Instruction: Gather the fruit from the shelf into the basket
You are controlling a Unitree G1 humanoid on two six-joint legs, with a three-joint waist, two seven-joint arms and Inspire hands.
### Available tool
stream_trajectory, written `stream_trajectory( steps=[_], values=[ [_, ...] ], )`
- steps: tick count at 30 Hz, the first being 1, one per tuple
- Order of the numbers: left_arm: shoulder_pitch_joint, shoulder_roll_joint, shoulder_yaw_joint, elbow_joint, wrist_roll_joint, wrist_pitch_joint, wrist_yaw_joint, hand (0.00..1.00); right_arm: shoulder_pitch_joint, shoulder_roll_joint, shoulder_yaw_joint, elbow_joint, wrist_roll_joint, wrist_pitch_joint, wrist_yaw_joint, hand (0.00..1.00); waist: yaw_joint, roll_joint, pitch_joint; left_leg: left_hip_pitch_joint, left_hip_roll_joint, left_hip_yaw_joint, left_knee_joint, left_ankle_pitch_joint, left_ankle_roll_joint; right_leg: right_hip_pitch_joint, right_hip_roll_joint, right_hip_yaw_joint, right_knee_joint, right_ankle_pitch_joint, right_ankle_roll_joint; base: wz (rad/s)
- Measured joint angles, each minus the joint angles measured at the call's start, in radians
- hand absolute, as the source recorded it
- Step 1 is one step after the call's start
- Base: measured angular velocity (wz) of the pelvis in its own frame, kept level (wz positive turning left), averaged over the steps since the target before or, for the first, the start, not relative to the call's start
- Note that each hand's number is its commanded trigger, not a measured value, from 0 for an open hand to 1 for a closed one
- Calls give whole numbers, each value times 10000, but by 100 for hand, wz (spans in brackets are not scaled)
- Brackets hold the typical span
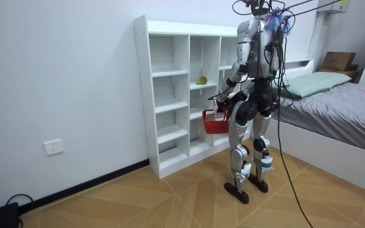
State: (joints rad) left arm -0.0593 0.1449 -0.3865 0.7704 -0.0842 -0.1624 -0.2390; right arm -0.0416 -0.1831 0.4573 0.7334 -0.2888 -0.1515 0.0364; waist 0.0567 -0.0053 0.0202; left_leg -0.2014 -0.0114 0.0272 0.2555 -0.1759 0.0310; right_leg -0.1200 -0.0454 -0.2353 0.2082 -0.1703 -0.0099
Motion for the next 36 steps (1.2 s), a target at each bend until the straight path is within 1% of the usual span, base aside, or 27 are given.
stream_trajectory(
  steps=[9,11,14,18,22,28,32,33,34,35,36],
  values=[
    [-163,-3,-19,1,0,1,-169,100,-14,105,9,161,1,1,12,100,1,15,12,8,0,6,3,1,3,-1,-3,5,7,0,0,0],
    [-163,-6,-27,1,1,2,-202,100,-44,167,9,349,14,7,34,100,-6,39,55,3,3,7,19,1,3,-4,-13,1,21,0,0,0],
    [-163,-6,-45,2,4,2,-310,100,-107,189,10,385,13,20,108,100,-8,58,78,-20,3,7,26,1,4,-42,-36,-3,59,-4,5,0],
    [-167,-12,-131,29,23,2,-399,100,-419,191,1,382,1,19,106,100,-73,60,78,-59,-2,10,40,10,20,-106,-34,12,132,-11,14,0],
    [-171,29,-234,87,83,13,-498,100,-655,203,17,384,7,13,102,100,-240,63,76,-63,-12,6,64,19,34,-102,-41,67,145,-11,14,0],
    [-254,22,-523,164,88,29,-504,100,-628,196,22,412,9,14,102,100,-303,66,75,-70,-5,17,118,19,34,-100,-34,107,165,-11,13,0],
    [-281,32,-594,177,111,30,-504,100,-627,188,22,427,26,16,101,100,-303,68,75,-57,-4,23,134,19,34,-101,-28,150,226,-11,13,0],
    [-281,38,-593,177,112,30,-511,100,-627,191,22,435,44,16,101,89,-303,68,75,-53,-4,25,134,19,34,-101,-29,152,235,-11,13,0],
    [-281,50,-603,176,112,30,-524,100,-628,201,22,462,82,16,102,20,-311,69,75,-45,-4,27,133,20,35,-101,-31,155,258,-11,13,0],
    [-286,69,-643,175,112,31,-525,100,-628,208,22,489,109,15,101,0,-311,71,74,-43,-4,26,135,22,38,-101,-32,154,273,-11,14,0],
    [-292,81,-677,175,110,31,-525,100,-628,208,24,499,124,15,101,0,-310,76,74,-46,-4,26,139,23,40,-101,-33,152,274,-11,14,0]
  ],
)
